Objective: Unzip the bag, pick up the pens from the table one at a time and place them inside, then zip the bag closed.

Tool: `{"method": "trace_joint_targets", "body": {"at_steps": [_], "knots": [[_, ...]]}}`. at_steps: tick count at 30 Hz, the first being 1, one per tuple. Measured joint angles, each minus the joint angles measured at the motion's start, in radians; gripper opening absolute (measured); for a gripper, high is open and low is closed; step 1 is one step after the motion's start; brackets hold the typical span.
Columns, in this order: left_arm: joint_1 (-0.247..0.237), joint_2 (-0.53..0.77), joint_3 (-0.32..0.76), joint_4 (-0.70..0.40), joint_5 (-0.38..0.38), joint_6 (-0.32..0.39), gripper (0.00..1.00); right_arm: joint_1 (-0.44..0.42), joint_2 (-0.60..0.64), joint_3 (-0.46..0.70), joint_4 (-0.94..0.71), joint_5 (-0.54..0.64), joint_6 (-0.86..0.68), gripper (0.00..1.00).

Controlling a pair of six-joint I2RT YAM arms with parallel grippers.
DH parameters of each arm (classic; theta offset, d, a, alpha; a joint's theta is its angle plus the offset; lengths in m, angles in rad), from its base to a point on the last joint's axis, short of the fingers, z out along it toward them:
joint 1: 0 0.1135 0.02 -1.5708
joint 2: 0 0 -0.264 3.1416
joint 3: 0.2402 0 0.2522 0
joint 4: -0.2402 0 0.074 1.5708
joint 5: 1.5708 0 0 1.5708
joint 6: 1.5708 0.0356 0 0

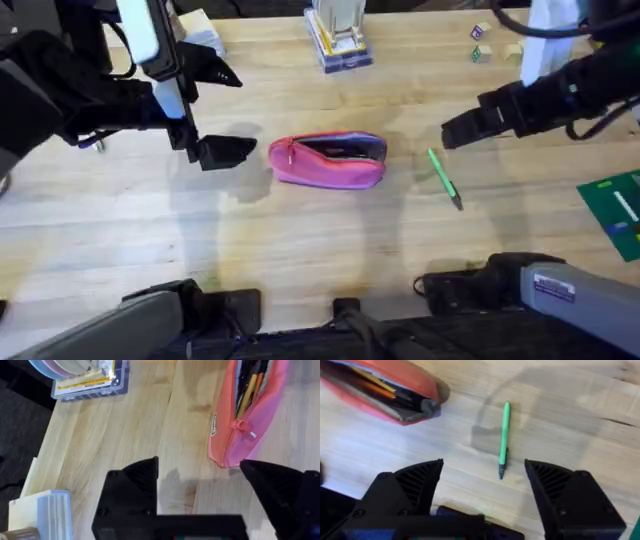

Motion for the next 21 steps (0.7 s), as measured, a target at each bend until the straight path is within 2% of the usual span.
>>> {"method": "trace_joint_targets", "body": {"at_steps": [5,8,14,21], "knots": [[0.0,0.0,0.0,0.0,0.0,0.0,0.993,0.001,0.024,-0.092,0.077,0.02,0.003,0.998],[0.0,0.0,0.0,0.0,0.0,0.0,0.993,0.032,0.031,-0.215,0.158,0.056,0.004,0.998],[0.0,0.0,0.0,0.0,0.0,0.0,0.994,0.093,0.031,-0.294,0.282,0.09,0.004,0.998],[0.0,0.0,0.0,0.0,0.0,0.0,0.994,0.101,0.031,-0.364,0.371,0.104,0.011,0.998]]}}
